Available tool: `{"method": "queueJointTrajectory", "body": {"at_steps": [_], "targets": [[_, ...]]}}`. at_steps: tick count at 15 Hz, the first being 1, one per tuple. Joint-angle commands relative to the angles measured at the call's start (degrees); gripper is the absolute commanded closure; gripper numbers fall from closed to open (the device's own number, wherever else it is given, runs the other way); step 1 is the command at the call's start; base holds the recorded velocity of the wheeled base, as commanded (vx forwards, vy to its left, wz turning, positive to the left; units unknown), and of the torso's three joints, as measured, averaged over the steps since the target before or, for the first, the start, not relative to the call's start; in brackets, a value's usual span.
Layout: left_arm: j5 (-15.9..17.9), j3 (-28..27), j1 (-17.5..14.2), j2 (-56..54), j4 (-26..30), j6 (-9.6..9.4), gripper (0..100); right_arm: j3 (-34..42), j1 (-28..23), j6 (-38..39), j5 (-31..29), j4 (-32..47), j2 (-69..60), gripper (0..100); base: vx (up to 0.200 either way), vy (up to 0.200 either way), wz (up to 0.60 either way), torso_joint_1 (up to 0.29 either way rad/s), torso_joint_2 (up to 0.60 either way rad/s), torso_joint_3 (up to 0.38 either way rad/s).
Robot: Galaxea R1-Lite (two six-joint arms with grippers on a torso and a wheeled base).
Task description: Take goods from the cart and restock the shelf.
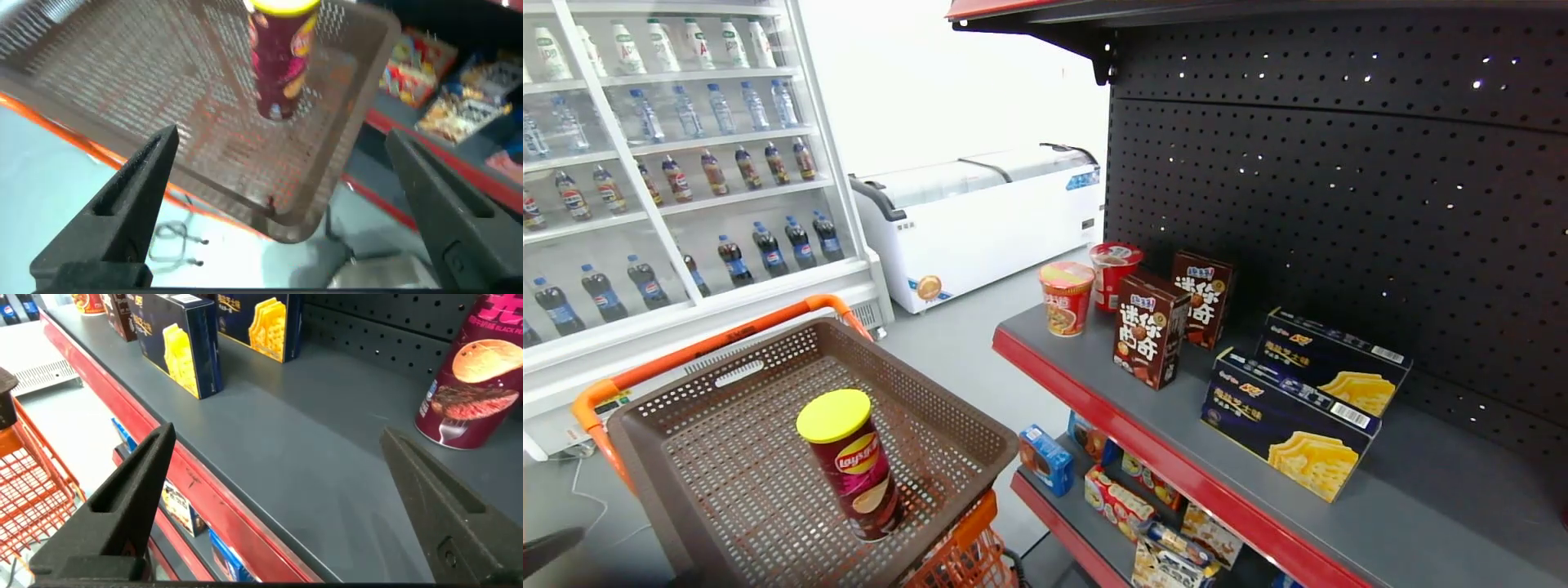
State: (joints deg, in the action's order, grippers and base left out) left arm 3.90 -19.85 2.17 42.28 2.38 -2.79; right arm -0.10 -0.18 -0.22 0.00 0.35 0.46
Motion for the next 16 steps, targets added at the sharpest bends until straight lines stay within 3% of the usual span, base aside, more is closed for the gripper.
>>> {"method": "queueJointTrajectory", "body": {"at_steps": [1, 4, 6, 9, 10, 12, 14, 16], "targets": [[1.7, 4.9, 1.0, 16.3, -6.9, 1.39, 0, 0.0, 0.0, 0.0, 0.0, 0.0, 0.0, 0, 0.000, 0.000, 0.00, 0.000, 0.00, 0.000], [2.7, 7.9, 1.0, 30.2, -21.0, 1.65, 0, 0.0, 0.0, 0.0, 0.0, 0.0, 0.0, 0, 0.000, 0.000, 0.00, 0.000, 0.00, 0.000], [2.7, 7.0, 1.1, 36.6, -26.4, 1.56, 0, 0.0, 0.0, 0.0, 0.0, 0.0, 0.0, 0, 0.000, 0.000, 0.00, 0.000, 0.00, 0.000], [2.6, 6.1, 1.1, 48.7, -38.7, 1.47, 0, 0.0, 0.0, 0.0, 0.0, 0.0, 0.0, 0, 0.000, 0.000, 0.00, 0.000, 0.00, 0.000], [2.6, 7.0, 1.2, 55.7, -48.3, 1.56, 0, 0.0, 0.0, 0.0, 0.0, 0.0, 0.0, 0, 0.000, 0.000, 0.00, 0.000, 0.00, 0.000], [2.6, 7.5, 1.3, 61.7, -58.3, 1.30, 0, 0.0, 0.0, 0.0, 0.0, 0.0, 0.0, 0, 0.000, 0.000, 0.00, 0.000, 0.00, 0.000], [2.3, 9.5, 1.2, 64.8, -64.2, 1.12, 0, 0.0, 0.0, 0.0, 0.0, 0.0, 0.0, 0, 0.000, 0.000, 0.00, 0.000, 0.00, 0.000], [2.4, 11.4, 1.2, 66.2, -65.4, 1.12, 0, 0.0, 0.0, 0.0, 0.0, 0.0, 0.0, 0, 0.000, 0.000, 0.00, 0.000, 0.00, 0.000]]}}
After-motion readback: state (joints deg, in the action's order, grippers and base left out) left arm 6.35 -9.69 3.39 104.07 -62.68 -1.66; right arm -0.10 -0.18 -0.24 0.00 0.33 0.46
